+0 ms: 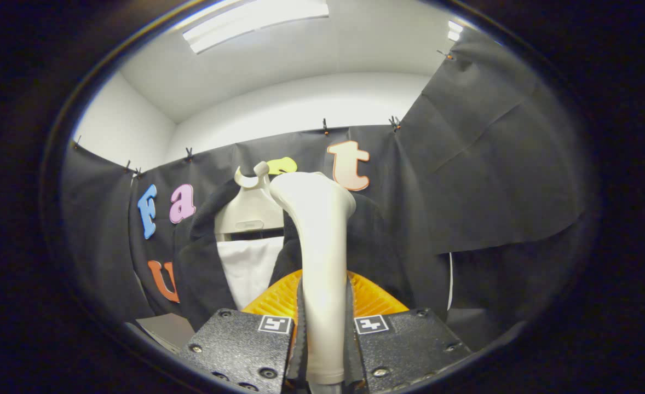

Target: Iron the clothes twice with a garment steamer, once on the left side and once on the right side.

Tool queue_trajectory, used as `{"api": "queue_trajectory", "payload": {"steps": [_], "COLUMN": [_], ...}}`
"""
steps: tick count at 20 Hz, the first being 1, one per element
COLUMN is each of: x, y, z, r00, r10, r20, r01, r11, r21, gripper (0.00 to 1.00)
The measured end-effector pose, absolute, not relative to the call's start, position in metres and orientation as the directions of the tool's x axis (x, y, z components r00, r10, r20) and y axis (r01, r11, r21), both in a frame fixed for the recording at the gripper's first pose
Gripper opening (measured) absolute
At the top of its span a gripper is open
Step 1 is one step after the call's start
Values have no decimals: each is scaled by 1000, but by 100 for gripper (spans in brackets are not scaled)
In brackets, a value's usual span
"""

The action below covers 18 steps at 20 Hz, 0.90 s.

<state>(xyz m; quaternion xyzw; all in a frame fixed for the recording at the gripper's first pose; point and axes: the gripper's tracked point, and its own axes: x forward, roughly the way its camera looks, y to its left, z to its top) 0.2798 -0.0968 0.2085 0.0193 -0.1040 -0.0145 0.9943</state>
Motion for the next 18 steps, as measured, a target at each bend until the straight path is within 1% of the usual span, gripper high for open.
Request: {"api": "queue_trajectory", "payload": {"steps": [3,5,11,16,18], "x": [283,278,257,243,237], "y": [-97,-99,-97,-103,-106], "z": [185,175,130,89,68], "r00": [986,987,996,996,993], "r10": [-33,-42,-49,-93,-108], "r20": [164,157,69,4,-40], "r01": [28,39,48,93,110], "r11": [999,999,999,995,994], "r21": [30,18,26,22,27], "gripper": [29,29,29,29,29]}}
